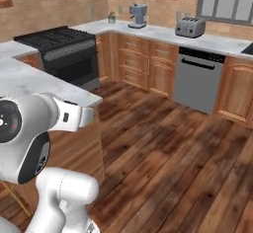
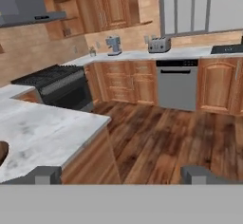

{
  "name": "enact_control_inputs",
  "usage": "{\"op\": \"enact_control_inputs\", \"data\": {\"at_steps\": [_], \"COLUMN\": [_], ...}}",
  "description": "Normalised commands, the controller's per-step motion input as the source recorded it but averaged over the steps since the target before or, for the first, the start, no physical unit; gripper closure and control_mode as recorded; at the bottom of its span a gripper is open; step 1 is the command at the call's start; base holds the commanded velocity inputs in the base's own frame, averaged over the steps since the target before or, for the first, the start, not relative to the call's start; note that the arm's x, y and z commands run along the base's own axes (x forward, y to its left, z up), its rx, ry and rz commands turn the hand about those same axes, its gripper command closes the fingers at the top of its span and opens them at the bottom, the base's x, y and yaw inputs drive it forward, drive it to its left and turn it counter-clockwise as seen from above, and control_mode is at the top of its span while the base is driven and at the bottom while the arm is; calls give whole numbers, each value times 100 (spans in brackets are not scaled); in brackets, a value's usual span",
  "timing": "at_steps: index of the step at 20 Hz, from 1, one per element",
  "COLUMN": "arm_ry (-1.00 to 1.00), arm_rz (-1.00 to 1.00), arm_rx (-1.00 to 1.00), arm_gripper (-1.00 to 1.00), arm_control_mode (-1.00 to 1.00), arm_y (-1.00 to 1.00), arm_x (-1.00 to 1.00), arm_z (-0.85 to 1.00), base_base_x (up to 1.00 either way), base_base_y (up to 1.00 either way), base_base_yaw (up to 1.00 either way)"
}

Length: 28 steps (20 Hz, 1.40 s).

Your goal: There is a bowl on the dining counter. Grab a lemon wedge from the fridge and place it in the bowl. Then get the liquor bottle and glass cup from the cabinet and place them next to the bowl.

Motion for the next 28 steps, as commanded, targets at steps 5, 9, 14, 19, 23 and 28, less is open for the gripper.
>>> {"op": "enact_control_inputs", "data": {"at_steps": [5, 9, 14, 19, 23, 28], "arm_ry": [0, 0, 0, 0, 0, 0], "arm_rz": [0, 0, 0, 0, 0, 0], "arm_rx": [0, 0, 0, 0, 0, 0], "arm_gripper": [-100, -100, -100, -100, -100, -100], "arm_control_mode": [100, 100, 100, 100, 100, 100], "arm_y": [0, 0, 0, 0, 0, 0], "arm_x": [0, 0, 0, 0, 0, 0], "arm_z": [0, 0, 0, 0, 0, 0], "base_base_x": [93, 94, 84, 78, 79, 80], "base_base_y": [-65, -61, -70, -75, -74, -74], "base_base_yaw": [33, 37, 35, 34, 35, 35]}}
